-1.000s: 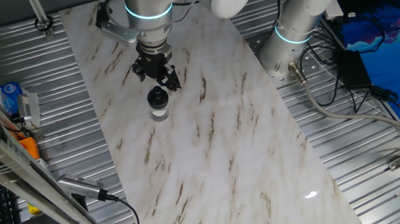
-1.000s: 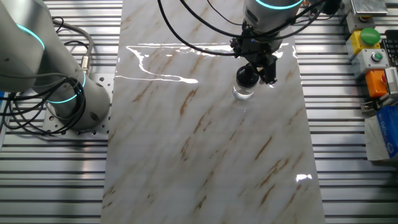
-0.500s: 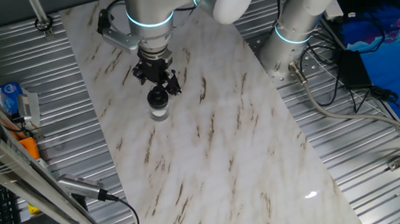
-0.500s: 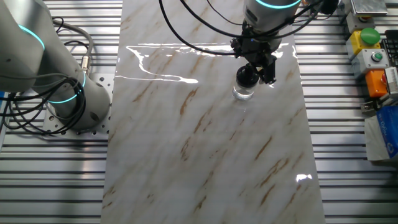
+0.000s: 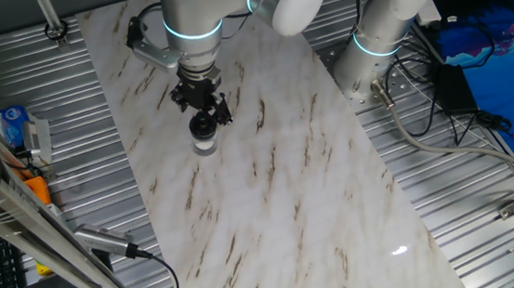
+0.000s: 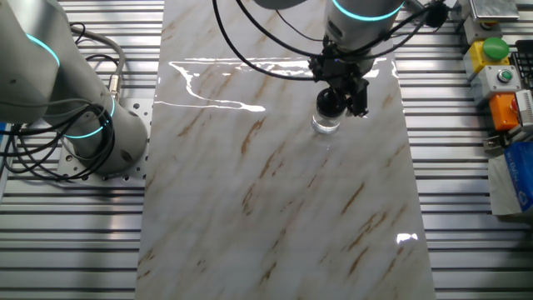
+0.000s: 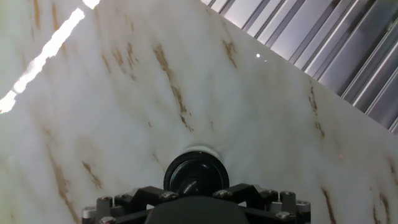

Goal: Unscrew the lid from the jar

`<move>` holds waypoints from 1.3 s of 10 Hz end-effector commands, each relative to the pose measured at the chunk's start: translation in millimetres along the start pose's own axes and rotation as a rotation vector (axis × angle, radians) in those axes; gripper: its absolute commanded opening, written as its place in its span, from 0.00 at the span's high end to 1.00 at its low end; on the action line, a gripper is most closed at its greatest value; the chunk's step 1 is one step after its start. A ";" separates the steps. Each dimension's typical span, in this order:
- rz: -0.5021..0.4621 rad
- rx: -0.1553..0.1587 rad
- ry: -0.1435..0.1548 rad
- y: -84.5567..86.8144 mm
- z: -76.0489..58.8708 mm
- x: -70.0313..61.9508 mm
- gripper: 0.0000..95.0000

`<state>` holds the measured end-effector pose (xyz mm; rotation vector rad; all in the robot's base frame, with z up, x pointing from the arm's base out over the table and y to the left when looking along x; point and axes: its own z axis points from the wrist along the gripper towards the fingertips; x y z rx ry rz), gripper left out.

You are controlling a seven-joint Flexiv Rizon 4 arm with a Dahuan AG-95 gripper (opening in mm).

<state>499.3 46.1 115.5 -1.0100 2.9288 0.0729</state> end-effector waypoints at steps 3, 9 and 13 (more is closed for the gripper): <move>0.008 -0.002 0.000 1.7 4.7 0.3 0.20; 0.018 0.001 0.001 6.6 9.4 0.4 0.20; 0.024 0.003 0.003 6.5 9.9 0.4 0.20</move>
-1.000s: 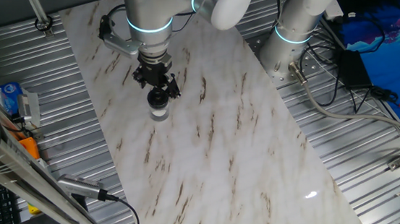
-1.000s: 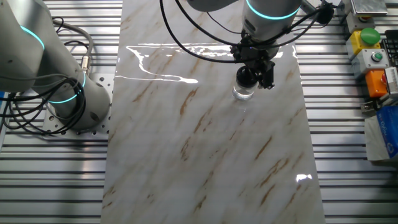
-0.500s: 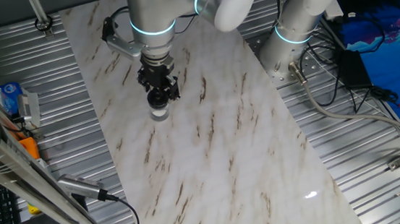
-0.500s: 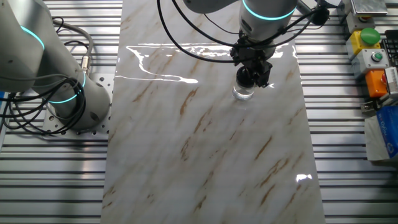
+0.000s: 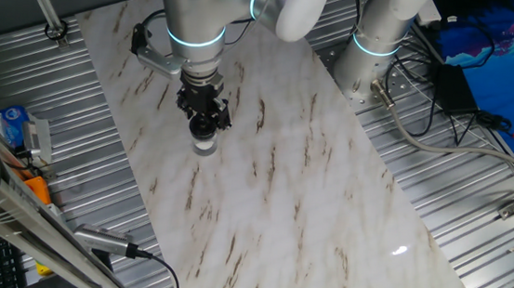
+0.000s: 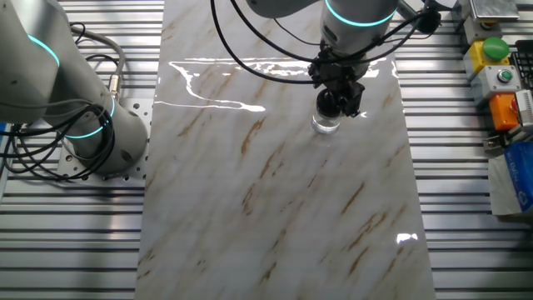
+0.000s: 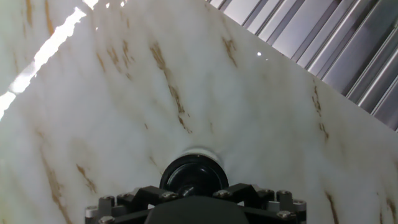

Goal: Unscrew the lid from the jar

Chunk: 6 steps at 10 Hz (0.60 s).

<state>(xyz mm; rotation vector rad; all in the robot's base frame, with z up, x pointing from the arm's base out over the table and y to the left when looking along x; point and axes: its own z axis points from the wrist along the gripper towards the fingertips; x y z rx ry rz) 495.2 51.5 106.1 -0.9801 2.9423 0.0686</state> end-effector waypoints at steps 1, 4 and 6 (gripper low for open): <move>0.005 0.000 -0.001 0.0 0.6 0.1 0.20; 0.013 0.001 -0.002 -0.4 2.6 0.1 0.20; 0.016 0.001 -0.004 -0.8 4.4 0.4 0.20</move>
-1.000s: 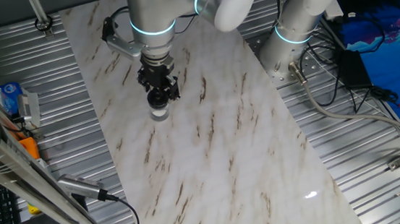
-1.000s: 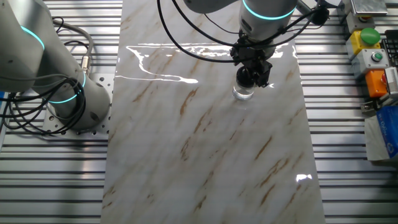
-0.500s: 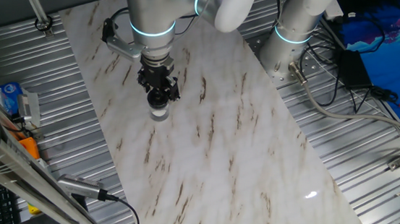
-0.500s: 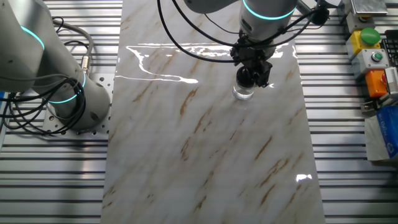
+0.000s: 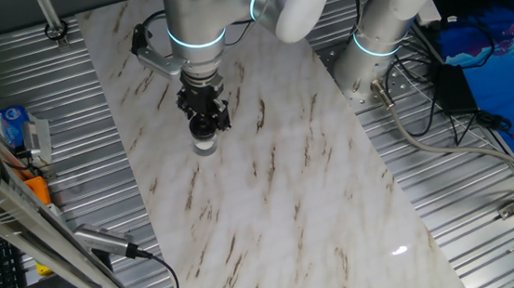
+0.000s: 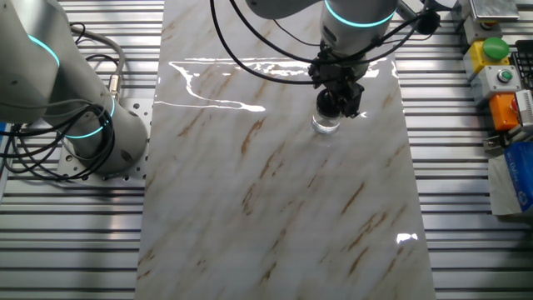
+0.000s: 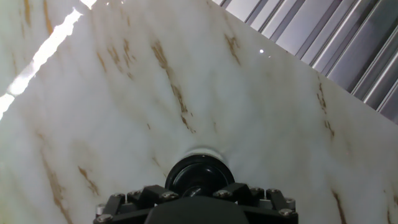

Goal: Unscrew the lid from the jar

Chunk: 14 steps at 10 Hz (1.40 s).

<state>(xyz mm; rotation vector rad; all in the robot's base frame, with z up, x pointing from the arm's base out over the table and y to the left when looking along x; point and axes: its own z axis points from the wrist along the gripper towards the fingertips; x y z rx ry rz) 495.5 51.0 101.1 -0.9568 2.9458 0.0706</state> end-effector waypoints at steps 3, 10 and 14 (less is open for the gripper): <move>0.006 0.000 0.000 -1.0 2.8 1.0 0.20; 0.012 0.000 0.001 -2.1 3.8 3.1 0.20; 0.020 -0.001 0.002 -3.0 3.6 2.5 0.40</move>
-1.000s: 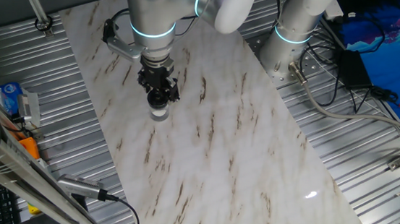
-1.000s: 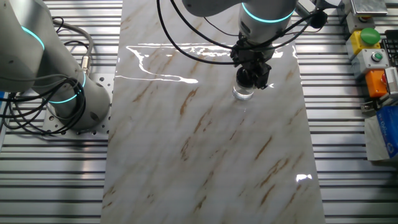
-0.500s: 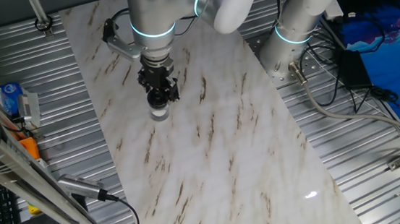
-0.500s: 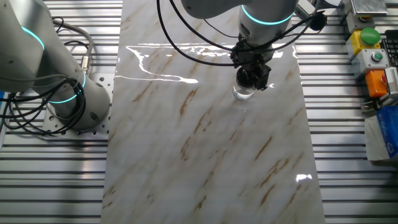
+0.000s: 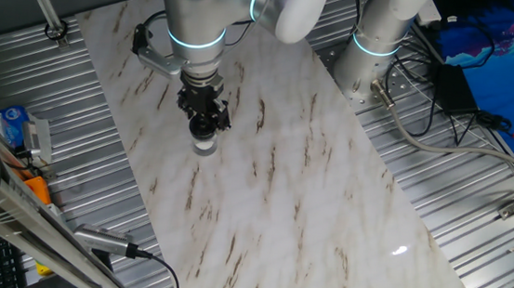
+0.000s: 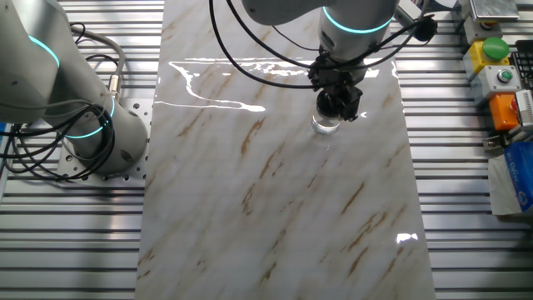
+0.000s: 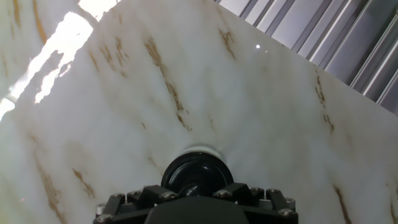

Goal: Unscrew the lid from the jar

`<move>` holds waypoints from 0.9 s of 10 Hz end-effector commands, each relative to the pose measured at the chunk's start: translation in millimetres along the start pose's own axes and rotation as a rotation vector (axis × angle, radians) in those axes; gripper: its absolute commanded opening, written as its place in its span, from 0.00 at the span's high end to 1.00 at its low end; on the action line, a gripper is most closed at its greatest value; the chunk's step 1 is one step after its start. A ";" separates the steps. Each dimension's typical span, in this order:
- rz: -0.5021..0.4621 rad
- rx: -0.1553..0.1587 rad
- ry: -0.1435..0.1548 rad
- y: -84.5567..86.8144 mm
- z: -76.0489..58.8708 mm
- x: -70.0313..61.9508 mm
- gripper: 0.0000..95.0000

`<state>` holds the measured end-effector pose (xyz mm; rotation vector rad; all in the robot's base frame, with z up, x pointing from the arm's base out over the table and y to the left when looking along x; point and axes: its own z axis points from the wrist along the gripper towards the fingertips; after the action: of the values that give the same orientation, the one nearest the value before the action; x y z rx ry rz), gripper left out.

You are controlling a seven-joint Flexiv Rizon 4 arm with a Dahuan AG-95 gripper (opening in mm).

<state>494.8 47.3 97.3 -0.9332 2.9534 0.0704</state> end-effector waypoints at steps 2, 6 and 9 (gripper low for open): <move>0.007 -0.001 0.002 -0.7 -0.1 -0.7 0.40; 0.018 0.001 0.007 -0.7 -0.5 -0.5 1.00; 0.004 -0.010 -0.003 -0.7 -0.5 -0.5 1.00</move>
<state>495.6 46.8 98.1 -0.9363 2.9530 0.0866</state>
